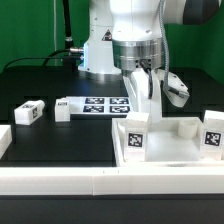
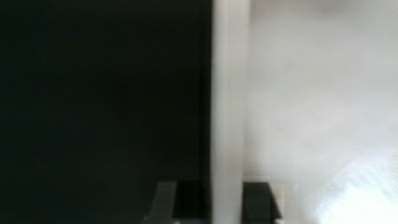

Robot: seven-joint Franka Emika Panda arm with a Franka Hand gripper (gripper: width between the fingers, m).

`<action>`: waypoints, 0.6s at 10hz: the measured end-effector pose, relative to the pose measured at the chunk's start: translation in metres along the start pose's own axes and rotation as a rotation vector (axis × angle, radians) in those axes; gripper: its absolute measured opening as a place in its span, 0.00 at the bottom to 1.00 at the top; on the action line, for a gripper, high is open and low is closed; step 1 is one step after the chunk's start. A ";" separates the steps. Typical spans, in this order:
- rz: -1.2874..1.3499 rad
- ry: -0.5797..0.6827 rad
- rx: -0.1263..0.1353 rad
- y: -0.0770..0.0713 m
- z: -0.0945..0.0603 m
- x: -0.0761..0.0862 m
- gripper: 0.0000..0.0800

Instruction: Assemble square table

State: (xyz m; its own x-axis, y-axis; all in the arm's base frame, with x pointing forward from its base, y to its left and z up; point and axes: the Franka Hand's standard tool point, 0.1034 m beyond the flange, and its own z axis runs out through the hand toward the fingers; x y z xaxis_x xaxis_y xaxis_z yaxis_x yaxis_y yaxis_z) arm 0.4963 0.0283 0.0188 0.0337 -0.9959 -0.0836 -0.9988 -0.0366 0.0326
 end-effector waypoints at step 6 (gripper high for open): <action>-0.318 0.015 0.002 0.010 -0.018 0.055 0.07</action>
Offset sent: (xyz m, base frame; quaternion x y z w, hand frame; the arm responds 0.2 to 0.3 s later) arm -0.0087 -0.0442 0.0208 -0.0102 -0.0052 -0.1528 0.9882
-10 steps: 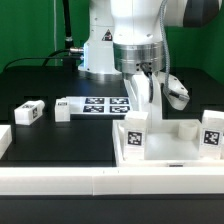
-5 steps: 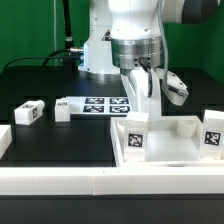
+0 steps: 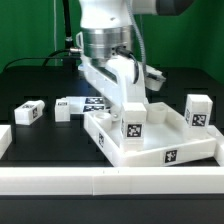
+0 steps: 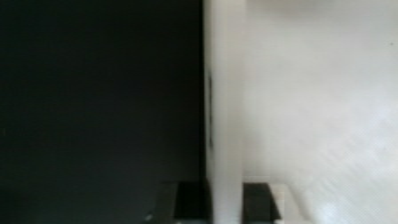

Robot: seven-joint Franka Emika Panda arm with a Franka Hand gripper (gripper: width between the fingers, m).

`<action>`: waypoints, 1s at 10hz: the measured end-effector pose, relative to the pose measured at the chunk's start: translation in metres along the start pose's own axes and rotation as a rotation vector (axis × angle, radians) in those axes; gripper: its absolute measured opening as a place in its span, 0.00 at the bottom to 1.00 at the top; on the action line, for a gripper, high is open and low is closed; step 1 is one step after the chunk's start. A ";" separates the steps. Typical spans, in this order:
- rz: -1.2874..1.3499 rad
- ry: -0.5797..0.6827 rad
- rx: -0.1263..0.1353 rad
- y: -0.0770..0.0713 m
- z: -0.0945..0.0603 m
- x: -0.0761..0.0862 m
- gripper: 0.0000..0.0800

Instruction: Assemble square table

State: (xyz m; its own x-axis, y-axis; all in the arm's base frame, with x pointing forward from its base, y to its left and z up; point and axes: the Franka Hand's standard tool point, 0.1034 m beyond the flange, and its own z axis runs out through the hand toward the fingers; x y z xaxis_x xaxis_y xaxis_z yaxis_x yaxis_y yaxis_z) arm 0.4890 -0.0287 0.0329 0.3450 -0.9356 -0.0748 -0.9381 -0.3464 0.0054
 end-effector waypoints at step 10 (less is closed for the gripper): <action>-0.799 0.023 -0.028 -0.001 0.007 0.034 0.07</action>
Offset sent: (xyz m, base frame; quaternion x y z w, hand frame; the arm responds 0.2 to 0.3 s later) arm 0.0000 0.0000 0.0000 0.0000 0.0000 -0.1938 0.9810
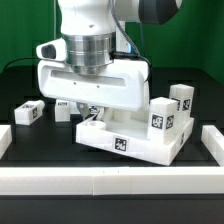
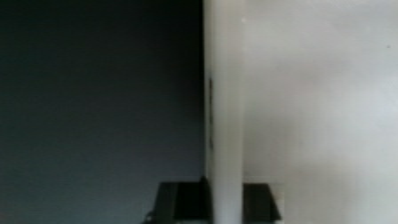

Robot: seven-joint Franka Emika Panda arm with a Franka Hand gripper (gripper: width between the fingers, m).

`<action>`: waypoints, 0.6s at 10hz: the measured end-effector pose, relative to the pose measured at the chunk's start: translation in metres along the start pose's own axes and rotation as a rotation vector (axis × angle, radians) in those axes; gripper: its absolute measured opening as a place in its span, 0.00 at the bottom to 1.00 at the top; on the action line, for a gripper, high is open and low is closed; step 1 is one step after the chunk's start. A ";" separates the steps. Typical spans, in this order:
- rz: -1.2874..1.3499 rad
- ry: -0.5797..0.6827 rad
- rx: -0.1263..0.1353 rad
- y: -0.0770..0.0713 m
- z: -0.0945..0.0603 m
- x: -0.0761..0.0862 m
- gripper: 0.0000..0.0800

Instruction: Assemble square table

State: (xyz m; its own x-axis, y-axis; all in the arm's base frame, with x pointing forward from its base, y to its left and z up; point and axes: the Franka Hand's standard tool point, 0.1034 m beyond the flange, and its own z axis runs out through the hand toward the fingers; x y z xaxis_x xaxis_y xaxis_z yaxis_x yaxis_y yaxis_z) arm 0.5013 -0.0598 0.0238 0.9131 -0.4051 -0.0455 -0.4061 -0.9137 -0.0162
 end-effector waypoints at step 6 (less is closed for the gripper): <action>-0.453 0.003 -0.044 -0.033 0.005 0.003 0.07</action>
Offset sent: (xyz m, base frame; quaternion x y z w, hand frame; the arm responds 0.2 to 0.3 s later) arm 0.0151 0.0265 0.0052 -0.0348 0.0106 -0.2625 0.9642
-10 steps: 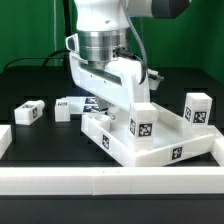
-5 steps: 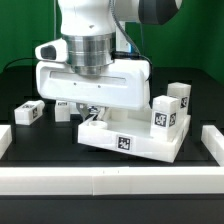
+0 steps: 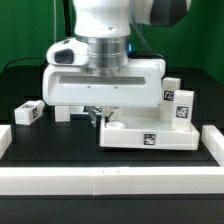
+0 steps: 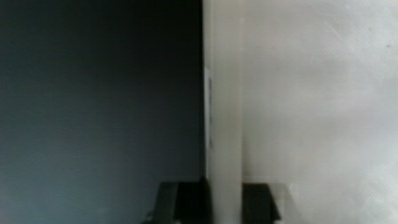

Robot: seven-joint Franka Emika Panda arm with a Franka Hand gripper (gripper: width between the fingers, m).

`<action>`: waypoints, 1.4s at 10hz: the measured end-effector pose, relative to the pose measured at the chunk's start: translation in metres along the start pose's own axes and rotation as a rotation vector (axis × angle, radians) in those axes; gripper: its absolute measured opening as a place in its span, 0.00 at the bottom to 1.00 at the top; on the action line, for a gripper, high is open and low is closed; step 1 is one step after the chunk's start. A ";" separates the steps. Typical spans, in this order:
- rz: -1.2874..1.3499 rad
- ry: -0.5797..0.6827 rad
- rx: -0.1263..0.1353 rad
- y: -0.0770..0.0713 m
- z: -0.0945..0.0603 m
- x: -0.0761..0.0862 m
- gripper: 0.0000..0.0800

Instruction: Assemble square table

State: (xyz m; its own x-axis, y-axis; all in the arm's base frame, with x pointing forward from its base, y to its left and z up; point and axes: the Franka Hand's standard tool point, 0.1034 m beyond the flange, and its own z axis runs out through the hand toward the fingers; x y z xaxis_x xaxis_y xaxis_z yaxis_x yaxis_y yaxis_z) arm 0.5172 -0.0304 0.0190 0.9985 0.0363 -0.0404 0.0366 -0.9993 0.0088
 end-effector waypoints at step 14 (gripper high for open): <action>-0.934 -0.032 -0.069 -0.016 0.003 0.014 0.07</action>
Offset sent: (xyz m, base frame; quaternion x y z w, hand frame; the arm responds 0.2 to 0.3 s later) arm 0.0000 0.0000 0.0000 0.0000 0.0000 -0.1938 0.9810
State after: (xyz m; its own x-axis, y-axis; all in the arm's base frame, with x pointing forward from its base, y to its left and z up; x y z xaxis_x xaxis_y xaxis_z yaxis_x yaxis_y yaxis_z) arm 0.5304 -0.0143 0.0158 0.5616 0.8227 -0.0882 0.8267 -0.5623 0.0186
